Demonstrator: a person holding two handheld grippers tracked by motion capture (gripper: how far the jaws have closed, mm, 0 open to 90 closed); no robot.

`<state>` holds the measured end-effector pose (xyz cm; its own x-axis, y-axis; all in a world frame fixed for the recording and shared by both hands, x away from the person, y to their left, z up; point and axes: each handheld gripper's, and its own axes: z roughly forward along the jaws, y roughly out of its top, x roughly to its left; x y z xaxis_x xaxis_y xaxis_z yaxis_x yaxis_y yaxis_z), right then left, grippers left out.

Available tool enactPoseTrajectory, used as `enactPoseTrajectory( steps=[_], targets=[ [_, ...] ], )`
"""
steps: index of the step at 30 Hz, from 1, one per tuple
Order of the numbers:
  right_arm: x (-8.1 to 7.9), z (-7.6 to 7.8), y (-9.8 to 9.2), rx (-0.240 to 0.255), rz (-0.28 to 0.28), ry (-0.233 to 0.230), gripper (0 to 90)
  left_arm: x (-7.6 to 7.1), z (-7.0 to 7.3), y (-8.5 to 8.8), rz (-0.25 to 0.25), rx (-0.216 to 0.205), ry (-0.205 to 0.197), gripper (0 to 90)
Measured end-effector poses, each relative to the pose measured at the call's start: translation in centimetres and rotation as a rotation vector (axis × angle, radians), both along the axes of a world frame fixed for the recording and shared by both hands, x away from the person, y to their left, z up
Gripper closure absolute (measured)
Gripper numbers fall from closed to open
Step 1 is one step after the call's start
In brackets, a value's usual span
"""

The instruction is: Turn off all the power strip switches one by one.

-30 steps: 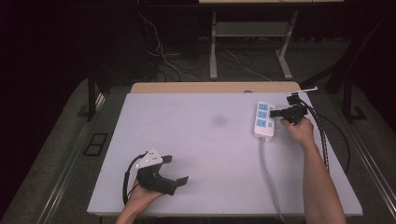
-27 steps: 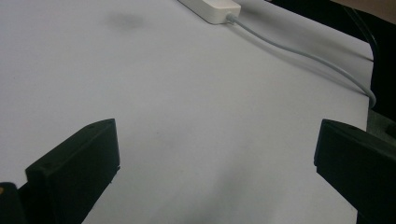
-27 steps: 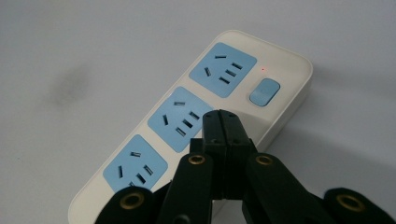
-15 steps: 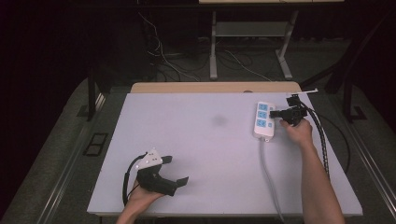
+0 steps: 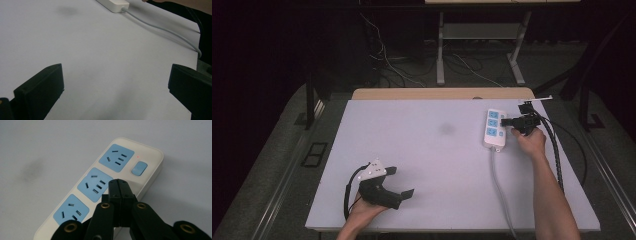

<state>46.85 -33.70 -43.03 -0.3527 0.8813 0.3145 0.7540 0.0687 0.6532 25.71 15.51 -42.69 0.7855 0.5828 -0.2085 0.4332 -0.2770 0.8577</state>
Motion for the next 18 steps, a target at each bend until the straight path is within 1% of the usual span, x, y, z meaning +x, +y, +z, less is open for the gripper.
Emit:
enactPoseTrajectory(
  steps=[3,4,5,8,10,12,17,18],
  targets=[
    [0.0,0.1,0.1,0.001,-0.001,-0.001,90.0,0.0,0.0,0.0,0.0,0.001,0.001,0.0],
    [0.0,0.3,-0.1,0.015,-0.007,-0.009,90.0,0.0,0.0,0.0,0.0,0.002,0.0,0.0],
    [0.1,0.3,-0.1,0.002,-0.007,-0.006,90.0,0.0,0.0,0.0,0.0,0.002,0.0,0.0],
    [0.0,0.4,-0.3,-0.008,-0.009,0.001,90.0,0.0,0.0,0.0,0.0,0.002,0.001,0.0],
    [0.0,0.4,-0.6,0.003,-0.006,0.003,90.0,0.1,-0.1,0.0,0.001,0.002,0.002,0.0],
    [-0.1,0.7,-0.9,0.026,-0.006,-0.009,90.0,0.1,-0.1,0.0,0.0,0.006,0.004,0.0],
    [0.0,1.6,-1.6,0.061,-0.013,-0.03,90.0,0.1,-0.1,-0.1,-0.003,0.005,0.006,0.0],
    [0.0,1.8,-1.7,0.058,-0.014,-0.033,90.0,0.1,-0.1,-0.1,-0.004,0.006,0.005,0.0]
  ],
)
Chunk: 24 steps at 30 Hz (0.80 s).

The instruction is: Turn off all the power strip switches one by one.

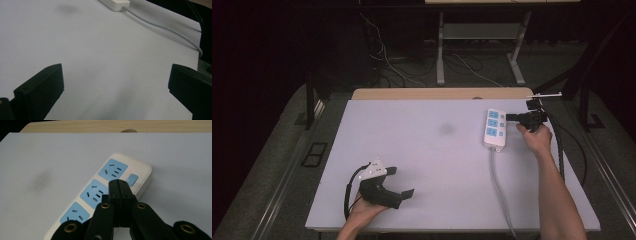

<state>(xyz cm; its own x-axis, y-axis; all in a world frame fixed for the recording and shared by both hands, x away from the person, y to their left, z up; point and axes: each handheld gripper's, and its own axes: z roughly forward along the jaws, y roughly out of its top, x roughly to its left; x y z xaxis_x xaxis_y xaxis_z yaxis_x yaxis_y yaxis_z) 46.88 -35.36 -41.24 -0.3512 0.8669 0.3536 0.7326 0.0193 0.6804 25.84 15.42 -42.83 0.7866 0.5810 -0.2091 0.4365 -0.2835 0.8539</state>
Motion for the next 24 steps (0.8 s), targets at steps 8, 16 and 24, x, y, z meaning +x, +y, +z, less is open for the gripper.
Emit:
enactPoseTrajectory(
  steps=[8,16,24],
  targets=[
    [0.8,2.0,-0.1,-0.037,0.016,-0.014,90.0,0.0,0.0,0.0,-0.003,0.0,0.001,0.0],
    [2.1,3.2,0.4,-0.056,0.023,-0.028,90.0,0.2,0.0,0.0,-0.011,0.001,0.003,0.0],
    [3.1,3.1,0.7,-0.064,0.0,-0.012,90.0,0.2,0.0,0.1,-0.007,-0.003,0.002,0.0]
  ],
)
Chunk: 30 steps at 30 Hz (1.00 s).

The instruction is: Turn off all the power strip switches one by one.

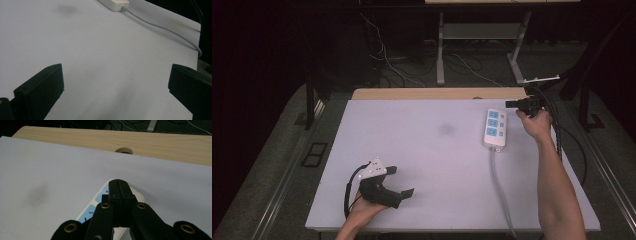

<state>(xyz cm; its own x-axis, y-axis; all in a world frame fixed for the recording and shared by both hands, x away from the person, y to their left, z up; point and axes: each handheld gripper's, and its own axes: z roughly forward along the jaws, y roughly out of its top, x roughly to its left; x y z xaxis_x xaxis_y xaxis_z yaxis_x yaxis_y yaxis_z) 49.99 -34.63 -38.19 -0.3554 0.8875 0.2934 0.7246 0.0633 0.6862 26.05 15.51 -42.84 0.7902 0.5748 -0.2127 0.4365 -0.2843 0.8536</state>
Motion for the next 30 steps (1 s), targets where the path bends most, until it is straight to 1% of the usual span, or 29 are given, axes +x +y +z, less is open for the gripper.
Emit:
enactPoseTrajectory(
  steps=[3,5,6,14,19,22,23,25,27,28,30],
  targets=[
    [0.1,-0.5,-0.2,0.007,-0.011,0.014,90.0,0.0,0.0,0.0,0.0,0.0,0.0,0.0],
    [0.2,-0.8,-0.3,0.029,-0.02,0.024,90.0,0.0,0.0,0.0,0.0,-0.001,-0.001,0.0],
    [0.2,-1.0,-0.3,0.032,-0.023,0.027,90.0,0.0,0.0,0.0,0.0,-0.001,-0.001,0.0],
    [0.7,-2.1,0.7,0.011,-0.022,0.038,90.0,0.0,0.0,0.1,0.001,-0.001,-0.003,0.0],
    [0.9,-2.8,1.0,0.003,-0.012,0.064,90.0,0.0,0.0,0.1,0.001,-0.001,-0.003,0.0],
    [0.8,-3.3,1.0,-0.007,-0.017,0.074,90.0,0.0,0.0,0.0,0.0,0.0,-0.002,0.0],
    [0.8,-3.5,1.0,-0.019,-0.021,0.077,90.0,0.0,0.0,0.0,0.001,0.0,-0.002,0.0],
    [0.8,-3.8,1.0,-0.029,-0.024,0.088,90.0,0.0,0.0,0.0,0.001,0.0,-0.002,0.0],
    [0.7,-4.1,1.2,-0.055,-0.026,0.09,90.0,0.0,0.0,0.1,0.003,0.0,-0.003,0.0],
    [0.7,-4.3,1.2,-0.049,-0.022,0.079,90.0,0.0,0.0,0.1,0.003,0.001,-0.002,0.0],
    [0.6,-4.4,1.2,-0.044,-0.031,0.062,90.0,0.0,0.0,0.1,0.004,0.002,-0.002,0.0]
  ],
)
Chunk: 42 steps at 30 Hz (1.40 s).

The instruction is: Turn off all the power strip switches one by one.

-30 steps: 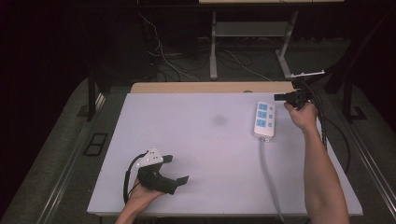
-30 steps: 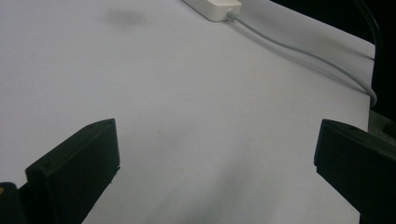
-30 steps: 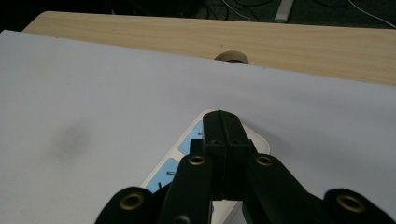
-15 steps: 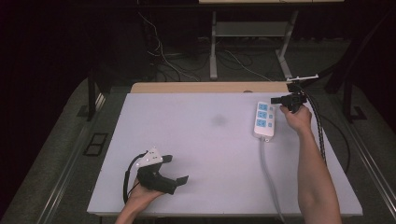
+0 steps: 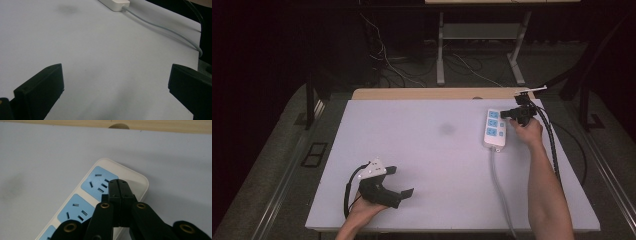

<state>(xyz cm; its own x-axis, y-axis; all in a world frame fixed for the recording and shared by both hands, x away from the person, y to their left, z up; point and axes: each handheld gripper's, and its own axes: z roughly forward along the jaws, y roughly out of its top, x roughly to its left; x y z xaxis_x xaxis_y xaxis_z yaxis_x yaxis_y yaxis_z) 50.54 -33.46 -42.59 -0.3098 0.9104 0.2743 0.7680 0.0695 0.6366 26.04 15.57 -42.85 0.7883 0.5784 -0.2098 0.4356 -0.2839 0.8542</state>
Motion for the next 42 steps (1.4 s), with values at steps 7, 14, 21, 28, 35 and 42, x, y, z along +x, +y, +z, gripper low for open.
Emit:
enactPoseTrajectory(
  steps=[7,14,21,28,35,42],
  targets=[
    [-0.02,-0.09,-0.14,0.001,-0.027,-0.013,90.0,0.0,-0.01,0.04,0.001,0.002,-0.001,0.0],
    [-0.2,-0.29,-0.25,0.012,-0.027,-0.03,90.0,-0.05,-0.01,-0.04,-0.002,0.006,-0.001,0.0],
    [-0.3,-0.38,-0.38,0.014,-0.026,-0.036,90.0,-0.02,-0.09,-0.13,-0.003,0.006,0.002,0.0],
    [-0.37,-0.58,-0.42,0.022,-0.025,-0.042,90.0,0.0,-0.12,-0.1,-0.002,0.009,0.003,0.0],
    [-0.45,-0.71,-0.59,0.043,-0.032,-0.046,90.0,0.0,-0.12,-0.12,0.0,0.008,0.003,0.0],
    [-0.44,-0.49,-0.31,0.03,-0.047,-0.032,90.0,0.07,-0.12,-0.14,-0.001,0.012,0.002,0.0]
  ],
)
